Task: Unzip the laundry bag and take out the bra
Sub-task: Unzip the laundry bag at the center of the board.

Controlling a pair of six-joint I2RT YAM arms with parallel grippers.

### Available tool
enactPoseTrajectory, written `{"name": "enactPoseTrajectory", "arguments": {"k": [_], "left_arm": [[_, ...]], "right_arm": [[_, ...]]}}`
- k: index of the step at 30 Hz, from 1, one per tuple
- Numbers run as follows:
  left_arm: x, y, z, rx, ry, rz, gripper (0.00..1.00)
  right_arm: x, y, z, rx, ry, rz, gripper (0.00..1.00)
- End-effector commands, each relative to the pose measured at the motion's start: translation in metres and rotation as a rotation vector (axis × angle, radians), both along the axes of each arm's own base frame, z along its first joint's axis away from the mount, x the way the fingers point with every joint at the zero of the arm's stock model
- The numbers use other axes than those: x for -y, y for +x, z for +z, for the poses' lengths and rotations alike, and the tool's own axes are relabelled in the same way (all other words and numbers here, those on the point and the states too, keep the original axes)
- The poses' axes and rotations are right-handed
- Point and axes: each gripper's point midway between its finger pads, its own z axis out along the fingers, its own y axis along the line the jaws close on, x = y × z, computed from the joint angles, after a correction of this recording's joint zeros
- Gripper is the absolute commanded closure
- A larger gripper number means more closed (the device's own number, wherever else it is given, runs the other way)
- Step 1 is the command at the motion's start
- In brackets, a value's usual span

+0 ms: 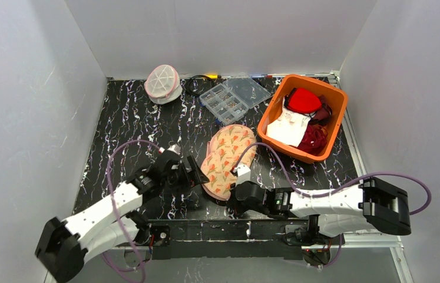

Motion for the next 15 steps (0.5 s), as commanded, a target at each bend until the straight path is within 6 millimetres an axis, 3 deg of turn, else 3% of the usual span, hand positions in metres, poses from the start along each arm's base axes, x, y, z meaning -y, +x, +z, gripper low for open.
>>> {"name": "enactPoseTrajectory", "arguments": {"k": [1, 4, 8, 15], "left_arm": [[-0.01, -0.035, -0.005, -0.058, -0.052, 0.045, 0.13], [-0.005, -0.044, -0.002, -0.047, -0.08, 0.064, 0.13], [0.0, -0.038, -0.003, -0.042, -0.052, 0.101, 0.14], [0.011, -0.02, -0.022, -0.087, 0.014, 0.154, 0.36]], "right_arm": [[-0.05, 0.0, 0.036, 0.01, 0.152, 0.058, 0.99], [-0.07, -0.001, 0.042, 0.007, 0.171, 0.091, 0.99], [-0.084, -0.004, 0.043, 0.0, 0.169, 0.128, 0.99], [-0.086, -0.007, 0.047, -0.015, 0.189, 0.14, 0.99]]}}
